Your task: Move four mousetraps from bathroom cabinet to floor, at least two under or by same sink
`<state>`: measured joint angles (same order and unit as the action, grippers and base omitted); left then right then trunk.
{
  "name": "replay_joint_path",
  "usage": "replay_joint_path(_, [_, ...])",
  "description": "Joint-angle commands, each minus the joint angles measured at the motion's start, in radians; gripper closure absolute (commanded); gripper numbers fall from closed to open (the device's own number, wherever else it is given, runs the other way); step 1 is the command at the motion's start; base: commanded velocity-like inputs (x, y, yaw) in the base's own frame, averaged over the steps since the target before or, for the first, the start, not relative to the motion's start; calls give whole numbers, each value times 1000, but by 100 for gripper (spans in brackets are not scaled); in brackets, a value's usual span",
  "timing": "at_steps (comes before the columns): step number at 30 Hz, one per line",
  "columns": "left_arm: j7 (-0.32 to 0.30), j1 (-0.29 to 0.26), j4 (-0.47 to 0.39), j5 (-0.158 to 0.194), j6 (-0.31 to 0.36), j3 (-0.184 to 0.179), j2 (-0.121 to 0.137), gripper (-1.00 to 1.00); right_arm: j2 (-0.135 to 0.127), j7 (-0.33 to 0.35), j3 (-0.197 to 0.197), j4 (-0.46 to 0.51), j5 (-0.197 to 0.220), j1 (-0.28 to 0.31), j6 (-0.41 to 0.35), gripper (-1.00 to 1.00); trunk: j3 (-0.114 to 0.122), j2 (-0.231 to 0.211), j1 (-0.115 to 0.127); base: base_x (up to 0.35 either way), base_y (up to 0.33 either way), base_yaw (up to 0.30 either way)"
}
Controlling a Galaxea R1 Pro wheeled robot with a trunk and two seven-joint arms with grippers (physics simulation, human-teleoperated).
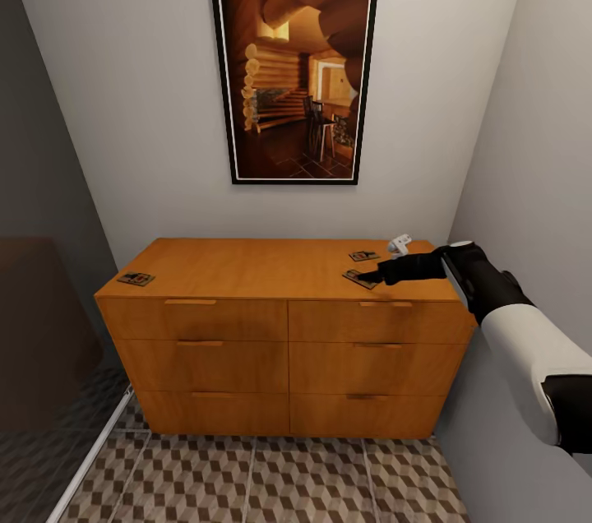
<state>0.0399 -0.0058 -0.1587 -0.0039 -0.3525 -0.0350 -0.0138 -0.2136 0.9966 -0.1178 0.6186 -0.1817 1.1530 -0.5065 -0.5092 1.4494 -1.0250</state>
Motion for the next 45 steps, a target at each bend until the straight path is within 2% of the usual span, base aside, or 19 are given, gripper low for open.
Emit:
replay_joint_path(1, [4, -1, 1, -1, -3, -4, 0, -100, -1, 5, -2, 2, -5, 1, -5, -100, -1, 1, 0, 0, 0, 0])
replay_joint_path(12, [4, -1, 1, -1, -3, -5, 0, -100, -4, 6, -2, -26, -3, 1, 1, -100, -1, 1, 0, 0, 0, 0])
replay_joint_path(17, [3, 0, 1, -2, -4, -5, 0, -100, -4, 10, -2, -44, -1, 1, 53, -100, -1, 1, 0, 0, 0, 0])
replay_joint_path(25, [3, 0, 0, -3, -5, -5, 0, -100, -6, 66, -1, -70, -2, 0, 94, -100, -1, 1, 0, 0, 0, 0])
replay_joint_path(32, [3, 0, -1, -4, -5, -5, 0, -100, -36, 163, 0, -102, -4, 1, 119, -100, -1, 1, 0, 0, 0, 0])
replay_joint_path(38, [3, 0, -1, -4, -5, -4, 0, -100, -48, 181, 0, -146, -5, 0, 164, -100, -1, 1, 0, 0, 0, 0])
replay_joint_path(45, [3, -1, 0, -4, -4, -4, 0, -100, -68, 185, 2, -207, -6, 0, 283, -100, -1, 1, 0, 0, -26, 0])
